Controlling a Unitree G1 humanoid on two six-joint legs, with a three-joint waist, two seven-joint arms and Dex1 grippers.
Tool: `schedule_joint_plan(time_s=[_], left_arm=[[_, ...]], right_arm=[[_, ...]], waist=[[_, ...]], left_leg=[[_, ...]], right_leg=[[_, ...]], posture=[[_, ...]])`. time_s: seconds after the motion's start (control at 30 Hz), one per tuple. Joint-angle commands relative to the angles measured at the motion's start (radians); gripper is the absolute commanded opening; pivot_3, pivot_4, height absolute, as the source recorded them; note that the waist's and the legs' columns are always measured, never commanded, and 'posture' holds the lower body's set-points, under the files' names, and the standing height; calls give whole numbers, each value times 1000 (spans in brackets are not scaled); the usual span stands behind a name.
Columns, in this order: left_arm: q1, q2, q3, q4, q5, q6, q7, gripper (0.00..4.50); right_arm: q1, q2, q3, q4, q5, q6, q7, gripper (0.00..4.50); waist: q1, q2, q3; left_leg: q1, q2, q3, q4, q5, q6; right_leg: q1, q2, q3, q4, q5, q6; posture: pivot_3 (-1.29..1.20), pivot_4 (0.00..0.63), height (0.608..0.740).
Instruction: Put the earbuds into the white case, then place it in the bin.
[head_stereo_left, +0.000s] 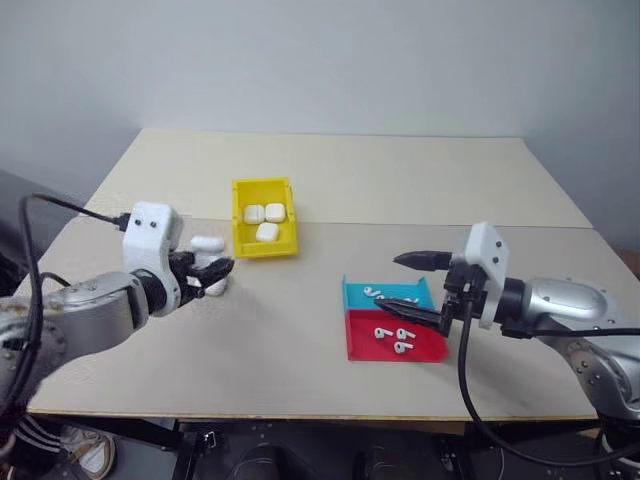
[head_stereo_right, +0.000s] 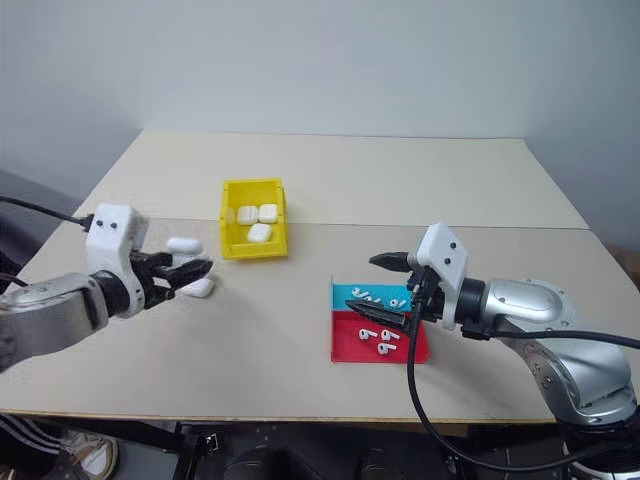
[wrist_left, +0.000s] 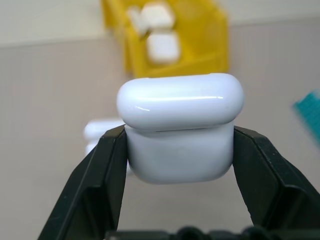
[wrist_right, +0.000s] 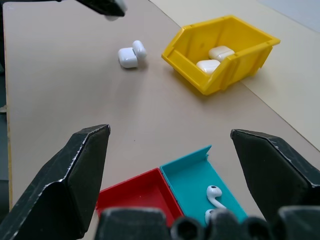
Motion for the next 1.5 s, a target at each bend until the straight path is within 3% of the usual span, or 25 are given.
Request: schedule_joint_plan(time_s=[0.03, 0.13, 0.37, 0.53, 0.83, 0.97, 1.03, 1.13, 1.33, 1.5], left_arm=[[-51, -91, 52, 80, 104, -132, -395, 2820], [-113, -167, -5, 134, 249, -247, -659, 2820], [-202, -301, -70, 255, 441, -430, -1163, 2820], [-226, -391, -61, 290, 464, -490, -1358, 2820], [-243, -469, -73, 303, 501, -469, -1445, 2820], [-239, -495, -78, 288, 513, -468, -1460, 2820], [-238, -517, -79, 281, 518, -471, -1455, 2820], [-230, -543, -80, 271, 528, -478, -1449, 2820], [-189, -573, -78, 234, 549, -492, -1433, 2820], [-138, -583, -80, 187, 559, -491, -1413, 2820]], right_arm=[[-36, 1, -14, -8, -9, -30, 1, 4500], [-55, 1, -7, -3, -23, -40, 7, 4500], [-91, 6, 22, 9, -54, -65, 31, 4500], [-116, -1, 36, 30, -74, -88, 67, 4500], [-172, -188, 182, 85, -240, -128, 259, 4500], [-265, -262, 294, 102, -293, -43, 351, 4500], [-300, -275, 342, 119, -332, -72, 399, 4106], [-358, -251, 410, 153, -381, -64, 432, 3243], [-480, -191, 602, 211, -528, 13, 488, 3243], [-550, -118, 718, 197, -579, 187, 499, 3243]], waist=[[2, 0, 0], [4, 0, 0], [1, 0, 0], [-6, 0, 0], [-17, 0, 0], [-22, 0, 0], [-22, 0, 0], [-21, 0, 0], [-25, 0, 0], [-27, 0, 0]], left_leg=[[0, 0, 0, 0, 0, 0], [-1, 0, 0, 0, 0, 0], [-2, 0, 0, 1, 0, 1], [-3, 0, 0, 1, 0, 1], [-3, 1, -1, 2, -1, 2], [-2, 2, 0, 2, -1, 2], [-2, 2, -1, 2, -1, 2], [-2, 2, 0, 2, -1, 2], [-3, 3, 0, 2, -1, 2], [-3, 3, 0, 2, -1, 1]], right_leg=[[0, 0, 0, 0, 0, 0], [0, 0, 0, 0, 0, 0], [-1, 0, -1, -1, 0, 0], [-1, 0, -1, 0, 0, 0], [0, 0, -1, 0, 0, 1], [-1, 1, -1, 0, 0, 1], [-1, 2, -1, 0, 0, 1], [-1, 2, 0, 0, 0, 1], [-2, 2, 0, 0, 0, 1], [-2, 2, 0, 0, 0, 1]], posture=[[0, 150, 740], [0, 150, 740], [0, 150, 740], [0, 150, 740], [0, 150, 740], [0, 150, 740], [0, 150, 740], [0, 150, 740], [0, 150, 740], [0, 150, 740]])
